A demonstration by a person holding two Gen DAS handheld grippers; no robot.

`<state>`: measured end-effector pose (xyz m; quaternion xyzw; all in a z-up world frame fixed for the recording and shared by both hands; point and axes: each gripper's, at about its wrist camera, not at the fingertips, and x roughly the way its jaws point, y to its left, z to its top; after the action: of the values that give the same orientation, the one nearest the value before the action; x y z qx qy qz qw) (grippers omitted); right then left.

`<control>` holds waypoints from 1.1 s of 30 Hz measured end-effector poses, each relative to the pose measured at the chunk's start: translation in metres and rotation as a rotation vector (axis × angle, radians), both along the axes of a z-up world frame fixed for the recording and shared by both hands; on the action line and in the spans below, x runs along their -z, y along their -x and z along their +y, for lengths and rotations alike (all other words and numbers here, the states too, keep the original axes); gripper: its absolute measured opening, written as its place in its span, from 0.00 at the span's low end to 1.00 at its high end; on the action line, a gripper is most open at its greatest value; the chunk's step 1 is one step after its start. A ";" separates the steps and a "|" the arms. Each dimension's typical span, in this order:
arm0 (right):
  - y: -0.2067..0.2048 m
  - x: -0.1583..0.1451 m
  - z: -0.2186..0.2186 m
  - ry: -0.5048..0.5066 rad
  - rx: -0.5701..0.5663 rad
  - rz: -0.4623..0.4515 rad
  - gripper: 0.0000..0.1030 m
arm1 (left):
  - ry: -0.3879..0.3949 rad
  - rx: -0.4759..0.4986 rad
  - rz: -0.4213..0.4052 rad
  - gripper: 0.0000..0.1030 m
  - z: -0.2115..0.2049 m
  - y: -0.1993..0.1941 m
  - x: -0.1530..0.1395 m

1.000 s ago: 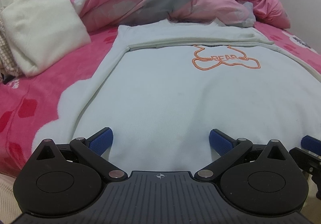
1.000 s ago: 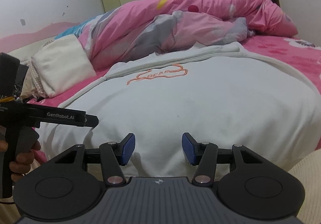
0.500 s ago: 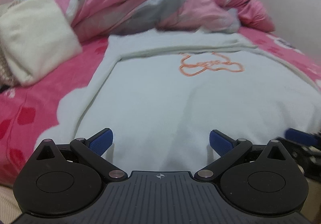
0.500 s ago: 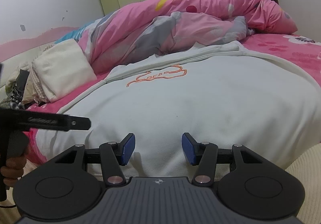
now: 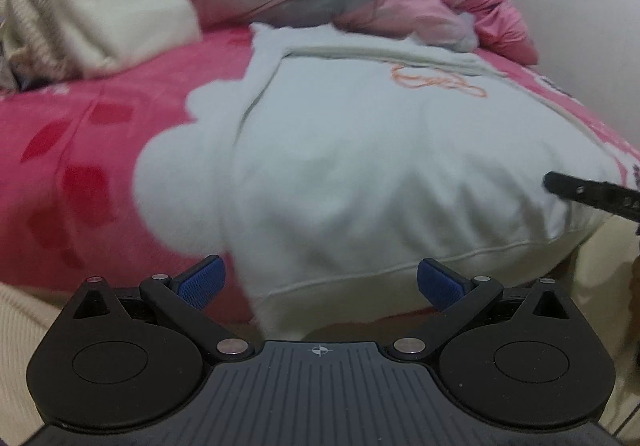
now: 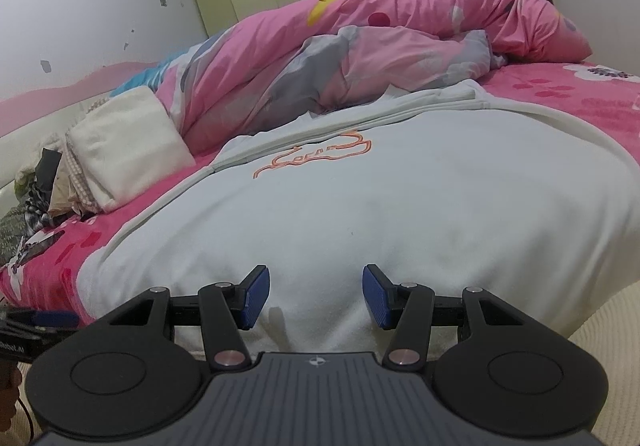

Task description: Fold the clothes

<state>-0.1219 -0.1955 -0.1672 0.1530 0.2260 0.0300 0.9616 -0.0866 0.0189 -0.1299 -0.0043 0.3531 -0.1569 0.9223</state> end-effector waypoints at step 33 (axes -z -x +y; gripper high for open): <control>0.004 -0.002 0.002 -0.003 0.015 -0.009 0.53 | 0.112 -0.053 0.220 0.09 0.031 -0.022 0.056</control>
<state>-0.1260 -0.1935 -0.1648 0.1562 0.2204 0.0239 0.9625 -0.0651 0.0498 -0.1855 -0.0822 0.4427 -0.1506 0.8801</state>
